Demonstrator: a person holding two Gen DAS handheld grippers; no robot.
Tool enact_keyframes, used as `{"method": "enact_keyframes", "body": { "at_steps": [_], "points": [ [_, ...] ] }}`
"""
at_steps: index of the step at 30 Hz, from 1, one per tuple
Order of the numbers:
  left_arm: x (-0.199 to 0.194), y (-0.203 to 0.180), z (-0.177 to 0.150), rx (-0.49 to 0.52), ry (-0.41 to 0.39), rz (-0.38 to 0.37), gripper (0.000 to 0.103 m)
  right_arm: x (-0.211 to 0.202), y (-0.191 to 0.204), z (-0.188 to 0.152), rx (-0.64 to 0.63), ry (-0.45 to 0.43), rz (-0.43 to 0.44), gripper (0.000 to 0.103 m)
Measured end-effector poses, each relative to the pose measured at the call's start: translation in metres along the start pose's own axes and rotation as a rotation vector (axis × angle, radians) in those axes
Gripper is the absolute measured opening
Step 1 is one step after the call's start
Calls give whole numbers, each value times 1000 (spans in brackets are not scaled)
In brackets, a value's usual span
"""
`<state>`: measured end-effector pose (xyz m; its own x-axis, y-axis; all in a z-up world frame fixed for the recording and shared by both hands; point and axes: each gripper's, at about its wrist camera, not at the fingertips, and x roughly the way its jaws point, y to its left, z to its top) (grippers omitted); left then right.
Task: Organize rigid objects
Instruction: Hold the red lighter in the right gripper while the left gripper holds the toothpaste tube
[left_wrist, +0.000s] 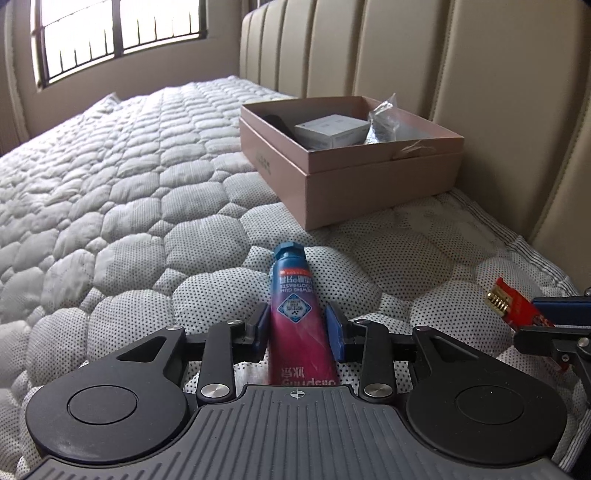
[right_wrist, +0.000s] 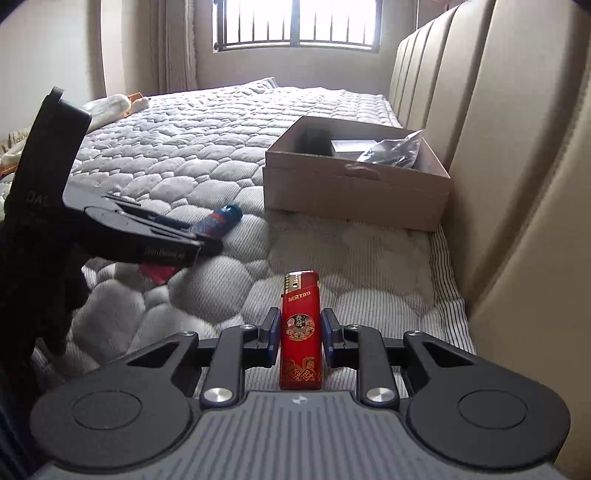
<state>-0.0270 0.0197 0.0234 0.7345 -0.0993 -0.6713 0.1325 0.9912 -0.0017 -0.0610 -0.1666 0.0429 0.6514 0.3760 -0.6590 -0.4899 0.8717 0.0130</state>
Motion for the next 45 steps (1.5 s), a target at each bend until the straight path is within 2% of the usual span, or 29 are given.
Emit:
{"method": "enact_keyframes", "body": {
  "at_steps": [9,14,16,17,18,24,27,30,39,45],
  "points": [
    [-26,-13,-4,43,30,-52,35,-15,-11,-19,64,-35,31,22],
    [-36,-23,3,20,49,-110,35,-26,-11,-25,58,-71,16,23],
    [-40,-27,12,8,40,-121,32,-31,-11,-27,60,-85,29,23],
    [-42,-29,18,5,27,-121,16,-34,-11,-28,59,-93,35,23],
    [-45,-29,25,-1,12,-131,14,-36,-11,-29,58,-100,37,23],
    [-60,-32,80,12,-103,-107,14,-41,-12,-31,47,-123,37,22],
    [-61,-35,91,32,-109,-89,14,-39,-14,-32,55,-125,38,22],
    [-54,-36,83,54,-74,-72,14,-34,-13,-35,51,-118,31,22],
    [-20,-16,24,6,74,-63,14,-8,-7,-34,23,-80,-15,22],
    [-11,-19,4,21,80,-61,14,7,-11,-23,29,-75,-79,23]
  ]
}}
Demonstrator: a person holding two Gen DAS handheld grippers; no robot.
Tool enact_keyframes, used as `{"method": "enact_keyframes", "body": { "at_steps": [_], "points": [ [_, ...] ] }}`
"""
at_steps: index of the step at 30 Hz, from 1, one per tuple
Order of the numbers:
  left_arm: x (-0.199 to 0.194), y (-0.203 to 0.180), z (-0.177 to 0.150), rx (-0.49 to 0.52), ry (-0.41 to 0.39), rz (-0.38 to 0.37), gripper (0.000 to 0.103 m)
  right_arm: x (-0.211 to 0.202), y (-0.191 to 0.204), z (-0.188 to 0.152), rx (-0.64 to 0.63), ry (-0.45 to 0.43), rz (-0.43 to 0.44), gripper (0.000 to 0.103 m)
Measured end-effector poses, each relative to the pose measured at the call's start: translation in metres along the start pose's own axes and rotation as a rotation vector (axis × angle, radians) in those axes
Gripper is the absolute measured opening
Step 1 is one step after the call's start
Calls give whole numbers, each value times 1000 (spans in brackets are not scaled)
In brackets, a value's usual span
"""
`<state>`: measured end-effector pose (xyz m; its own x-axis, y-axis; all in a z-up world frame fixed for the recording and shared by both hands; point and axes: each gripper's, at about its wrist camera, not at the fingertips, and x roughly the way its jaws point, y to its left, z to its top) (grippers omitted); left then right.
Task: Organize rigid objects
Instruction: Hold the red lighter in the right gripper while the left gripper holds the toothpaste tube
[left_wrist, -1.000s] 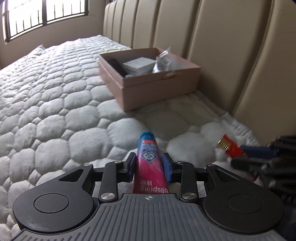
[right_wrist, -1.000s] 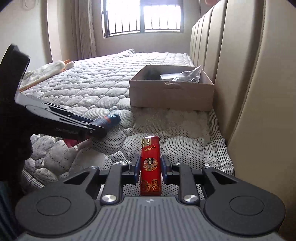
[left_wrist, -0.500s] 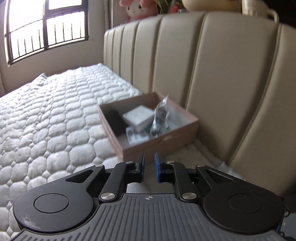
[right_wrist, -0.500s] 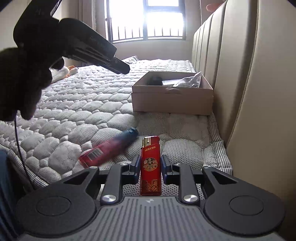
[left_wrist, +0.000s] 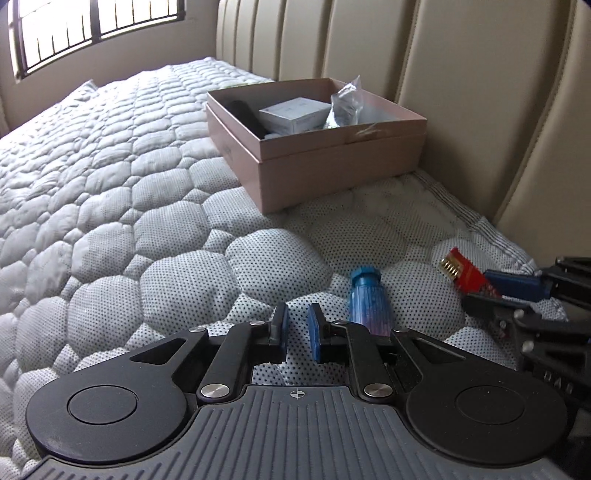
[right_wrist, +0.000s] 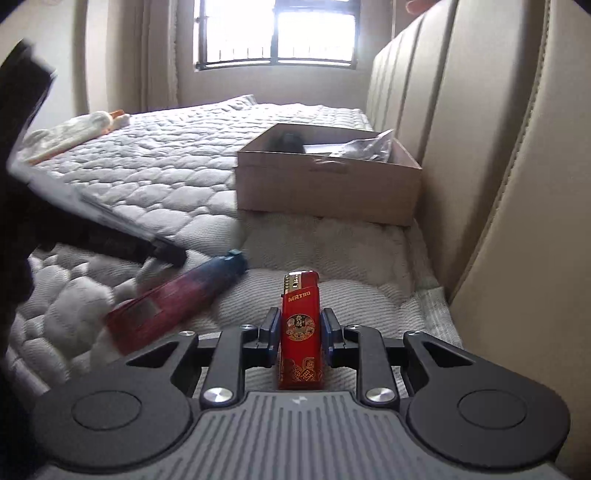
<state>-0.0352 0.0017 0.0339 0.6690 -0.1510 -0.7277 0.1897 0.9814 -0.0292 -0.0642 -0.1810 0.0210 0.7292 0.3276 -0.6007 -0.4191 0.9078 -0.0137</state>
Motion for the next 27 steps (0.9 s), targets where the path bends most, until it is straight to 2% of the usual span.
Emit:
{"method": "enact_keyframes", "body": {
  "at_steps": [12,15,18,22,24,27],
  "points": [
    [1,1,-3,-10,-23,-20,15,10,-2,-3,-18,-2,-32,23],
    [-16,1,1,-61,-62,-71,17,7,-3,-3,-20,-6,-25,23],
    [-33,-16,0,-8,-88,-120,21,5,-6,-6,-20,-11,-19,23],
    [-20,-46,-3,104,-23,-35,21,4,-6,-5,-15,-10,-16,23],
    [-12,-52,-6,132,-20,-13,32,3,-6,-4,-13,-10,-16,23],
    [-1,-57,-6,140,29,-13,35,2,-6,-5,-22,-8,-15,23]
  ]
}}
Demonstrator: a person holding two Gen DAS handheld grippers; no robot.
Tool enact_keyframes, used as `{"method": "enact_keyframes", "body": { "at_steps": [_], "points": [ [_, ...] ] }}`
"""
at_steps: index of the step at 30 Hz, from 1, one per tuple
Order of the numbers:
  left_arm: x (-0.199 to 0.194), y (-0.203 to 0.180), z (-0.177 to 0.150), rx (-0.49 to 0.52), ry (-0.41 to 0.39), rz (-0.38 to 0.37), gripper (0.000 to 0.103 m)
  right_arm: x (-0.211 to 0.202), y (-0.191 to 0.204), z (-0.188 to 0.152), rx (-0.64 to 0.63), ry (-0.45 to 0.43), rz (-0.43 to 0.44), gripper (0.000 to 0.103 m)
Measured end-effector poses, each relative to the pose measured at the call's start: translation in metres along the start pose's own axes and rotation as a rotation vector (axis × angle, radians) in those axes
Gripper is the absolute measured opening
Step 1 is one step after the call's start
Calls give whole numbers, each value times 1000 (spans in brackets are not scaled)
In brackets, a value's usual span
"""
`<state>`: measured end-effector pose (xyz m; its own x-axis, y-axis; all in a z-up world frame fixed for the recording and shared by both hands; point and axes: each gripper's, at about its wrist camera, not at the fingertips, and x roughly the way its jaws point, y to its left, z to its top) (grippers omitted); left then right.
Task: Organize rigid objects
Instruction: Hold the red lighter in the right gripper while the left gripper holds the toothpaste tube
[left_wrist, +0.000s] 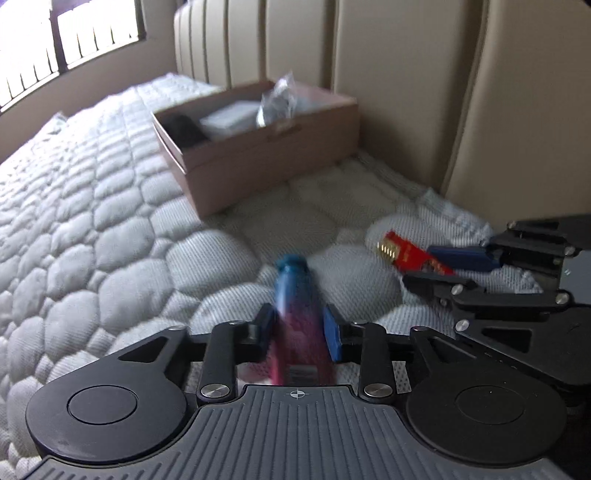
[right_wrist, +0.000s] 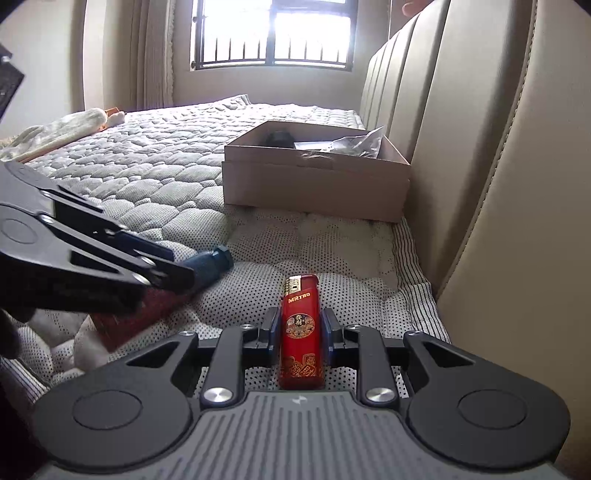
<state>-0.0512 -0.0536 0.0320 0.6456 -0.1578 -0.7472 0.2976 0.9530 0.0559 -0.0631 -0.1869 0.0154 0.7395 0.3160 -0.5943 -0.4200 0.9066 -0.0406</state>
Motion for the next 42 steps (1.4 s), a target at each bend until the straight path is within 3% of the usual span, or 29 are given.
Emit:
{"method": "enact_keyframes", "body": {
  "at_steps": [8,18,27,39,40,42],
  "points": [
    [3,4,-5,-26,3,-12,36,4,0,1,-4,4,1,23],
    [-5,3,-20,9,-88,-12,35,-2,6,9,-41,28,-17,23],
    [-20,7,-22,7,-100,-80,35,-20,-8,24,22,20,14,23],
    [-28,31,-16,-73,-152,-155,34,-21,-5,40,35,31,34,23],
    [-28,34,-15,-83,-156,-158,33,-21,-7,42,42,31,37,23],
    [-31,40,-12,-98,-173,-159,14,-22,-12,46,55,31,36,23]
  ]
}}
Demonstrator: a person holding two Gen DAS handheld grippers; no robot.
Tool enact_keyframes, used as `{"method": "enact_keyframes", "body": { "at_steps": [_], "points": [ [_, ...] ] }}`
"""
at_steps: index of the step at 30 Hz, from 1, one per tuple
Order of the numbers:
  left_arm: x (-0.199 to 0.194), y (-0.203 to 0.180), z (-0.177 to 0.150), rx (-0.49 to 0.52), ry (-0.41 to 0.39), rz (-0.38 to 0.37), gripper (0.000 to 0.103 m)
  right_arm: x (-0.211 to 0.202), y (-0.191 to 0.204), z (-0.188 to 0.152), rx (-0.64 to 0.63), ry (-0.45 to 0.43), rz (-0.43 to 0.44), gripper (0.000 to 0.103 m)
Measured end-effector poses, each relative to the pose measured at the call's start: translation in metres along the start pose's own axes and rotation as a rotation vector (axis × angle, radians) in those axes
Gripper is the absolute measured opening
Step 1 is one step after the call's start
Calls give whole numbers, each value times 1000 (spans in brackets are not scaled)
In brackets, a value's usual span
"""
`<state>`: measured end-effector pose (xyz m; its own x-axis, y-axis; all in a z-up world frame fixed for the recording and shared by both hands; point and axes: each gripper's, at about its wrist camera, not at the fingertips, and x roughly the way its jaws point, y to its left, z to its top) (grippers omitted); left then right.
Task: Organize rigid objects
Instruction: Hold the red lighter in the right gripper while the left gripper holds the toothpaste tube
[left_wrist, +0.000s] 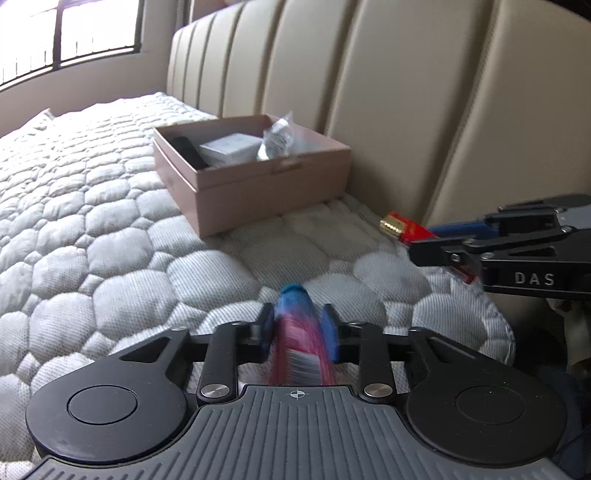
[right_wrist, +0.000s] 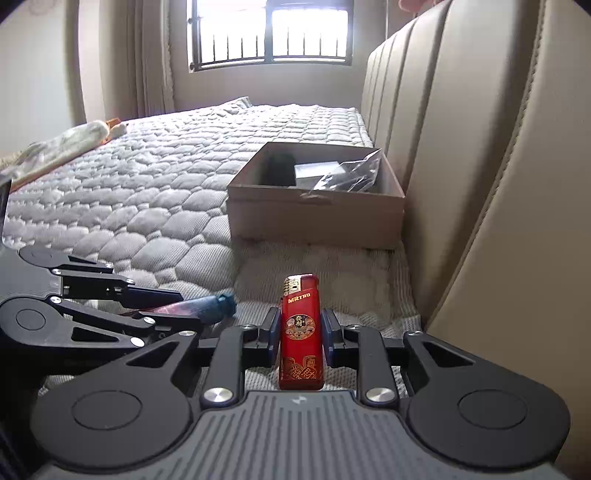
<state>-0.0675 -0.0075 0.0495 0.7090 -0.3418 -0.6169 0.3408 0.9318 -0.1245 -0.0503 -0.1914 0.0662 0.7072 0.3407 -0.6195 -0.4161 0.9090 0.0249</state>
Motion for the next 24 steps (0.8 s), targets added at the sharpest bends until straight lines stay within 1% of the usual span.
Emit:
{"method": "enact_keyframes", "body": {
  "at_steps": [2,5,8,10,13,14,15,16,18,20,24],
  "points": [
    [-5,5,5,-17,-21,-20,12,-2,-4,3,7,-1,-3,23],
    [-9,7,11,-11,-46,-15,12,-6,-8,6,9,-10,-4,22],
    [-9,12,12,-30,-30,-40,12,-5,-11,8,13,-6,-2,23],
    [-10,15,8,-54,-26,-36,12,-1,-10,8,5,4,-11,22],
    [-6,11,-2,-38,32,7,15,6,-7,5,-6,32,-22,23],
    [-2,9,-6,-24,55,12,18,9,-5,2,-11,41,-24,23],
    [-1,6,-10,-14,63,9,29,11,-3,0,-17,49,-25,23],
    [2,3,-13,-4,74,2,31,14,-2,-2,-24,56,-26,23],
    [10,-3,-15,14,111,14,34,18,3,-8,-44,67,-32,23],
    [16,-8,-14,28,110,39,35,21,7,-13,-66,78,-36,23],
    [21,-6,-8,-10,118,43,34,24,11,-22,-87,94,-47,23]
  ]
}}
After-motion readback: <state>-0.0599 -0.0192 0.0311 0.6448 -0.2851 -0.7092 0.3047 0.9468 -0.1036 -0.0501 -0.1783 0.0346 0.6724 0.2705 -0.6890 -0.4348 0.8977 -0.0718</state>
